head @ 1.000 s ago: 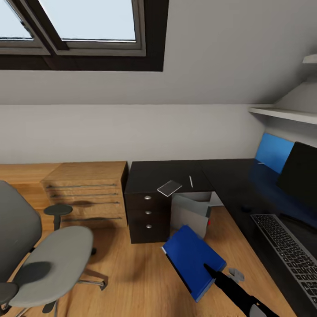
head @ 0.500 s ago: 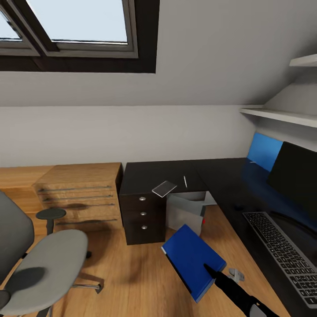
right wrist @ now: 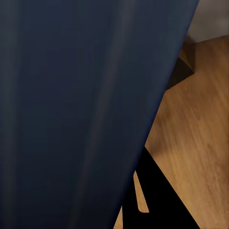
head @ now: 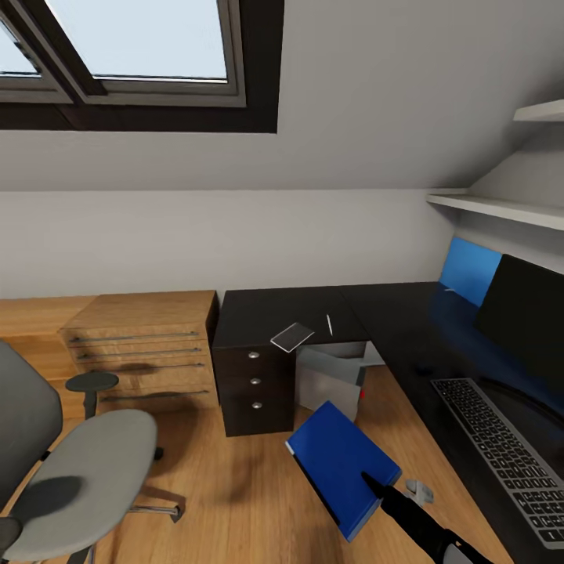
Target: In the bedroom, organize the workspace by keeping the computer under the desk, ensuring the monitor is on the desk, placing the keyboard on the desk next to the monitor, placing the mouse on the desk next to the keyboard, moving the folder from the swivel chair onto the desk next to the mouse, stacking the notebook on top of the folder with the pen on top of the notebook, and positioning the swivel chair next to the desk.
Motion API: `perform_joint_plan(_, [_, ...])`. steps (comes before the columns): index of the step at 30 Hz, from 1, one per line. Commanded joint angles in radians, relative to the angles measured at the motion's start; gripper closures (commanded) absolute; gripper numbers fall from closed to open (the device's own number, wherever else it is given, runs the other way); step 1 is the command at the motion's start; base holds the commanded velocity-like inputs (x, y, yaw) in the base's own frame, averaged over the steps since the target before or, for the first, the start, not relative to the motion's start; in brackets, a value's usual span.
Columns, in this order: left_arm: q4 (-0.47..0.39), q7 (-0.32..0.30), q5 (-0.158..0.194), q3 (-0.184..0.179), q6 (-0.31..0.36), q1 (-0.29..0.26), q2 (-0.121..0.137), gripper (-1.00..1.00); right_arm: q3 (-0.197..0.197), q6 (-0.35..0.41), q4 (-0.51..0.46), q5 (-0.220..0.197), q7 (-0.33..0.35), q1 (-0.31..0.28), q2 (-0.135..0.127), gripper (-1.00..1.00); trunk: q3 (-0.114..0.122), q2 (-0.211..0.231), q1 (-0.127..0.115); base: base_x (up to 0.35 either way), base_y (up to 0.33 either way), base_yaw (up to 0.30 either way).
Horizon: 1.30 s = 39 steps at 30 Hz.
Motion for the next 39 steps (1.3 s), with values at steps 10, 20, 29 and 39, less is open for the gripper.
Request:
perform_joint_plan(10, [-0.002, -0.004, 0.008, 0.000, 0.000, 0.000, 0.001, -1.00, -0.005, -0.008, 0.002, 0.009, 0.001, -0.001, 0.000, 1.00, -0.001, -0.001, 0.000, 0.000, 0.000, 0.000])
perform_joint_plan(20, [-0.002, -0.004, 0.008, 0.000, 0.000, 0.000, 0.001, -1.00, -0.005, -0.006, 0.003, 0.008, -0.001, -0.001, 0.005, 1.00, -0.001, -0.001, 0.000, 0.000, 0.000, -0.037])
perform_joint_plan(29, [-0.001, -0.005, 0.006, 0.000, 0.000, 0.000, 0.001, -1.00, -0.006, -0.006, 0.003, 0.008, -0.001, -0.001, 0.008, 1.00, -0.001, -0.001, 0.000, 0.000, 0.000, -0.234])
perform_joint_plan(39, [-0.002, -0.005, 0.006, 0.000, 0.000, 0.000, 0.001, -1.00, -0.005, -0.008, 0.021, 0.009, 0.001, -0.001, 0.017, 1.00, -0.001, -0.001, 0.000, 0.000, 0.000, -0.107])
